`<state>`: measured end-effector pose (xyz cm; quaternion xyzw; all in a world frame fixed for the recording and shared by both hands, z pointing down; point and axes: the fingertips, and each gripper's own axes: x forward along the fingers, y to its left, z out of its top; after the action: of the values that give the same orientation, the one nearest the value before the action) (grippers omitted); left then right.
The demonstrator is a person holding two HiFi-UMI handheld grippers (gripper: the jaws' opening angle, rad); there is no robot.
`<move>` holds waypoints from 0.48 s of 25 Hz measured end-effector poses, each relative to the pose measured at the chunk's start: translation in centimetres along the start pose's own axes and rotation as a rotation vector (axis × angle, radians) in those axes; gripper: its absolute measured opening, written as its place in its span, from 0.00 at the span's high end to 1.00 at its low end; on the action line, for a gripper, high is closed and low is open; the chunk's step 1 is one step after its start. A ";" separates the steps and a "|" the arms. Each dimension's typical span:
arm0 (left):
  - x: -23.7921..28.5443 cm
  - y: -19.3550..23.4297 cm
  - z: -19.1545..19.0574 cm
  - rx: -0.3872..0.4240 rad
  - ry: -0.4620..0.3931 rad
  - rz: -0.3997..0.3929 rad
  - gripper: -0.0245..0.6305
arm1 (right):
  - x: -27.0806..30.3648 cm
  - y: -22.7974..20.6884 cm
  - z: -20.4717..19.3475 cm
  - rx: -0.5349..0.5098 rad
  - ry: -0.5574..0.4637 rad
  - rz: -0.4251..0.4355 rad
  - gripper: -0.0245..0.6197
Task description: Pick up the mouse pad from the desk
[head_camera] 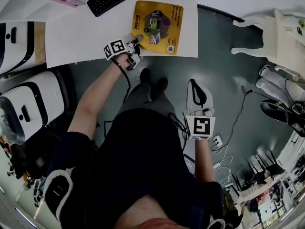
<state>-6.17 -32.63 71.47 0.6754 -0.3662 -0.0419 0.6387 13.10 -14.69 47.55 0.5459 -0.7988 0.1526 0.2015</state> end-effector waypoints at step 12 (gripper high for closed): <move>-1.6 -5.7 -0.1 0.036 -0.031 -0.120 0.94 | -0.4 -0.2 1.1 0.000 -0.034 -0.013 0.96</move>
<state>-4.76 -32.17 65.71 0.7069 -0.3356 -0.0842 0.6169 13.22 -14.93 46.39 0.5535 -0.7986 0.1420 0.1889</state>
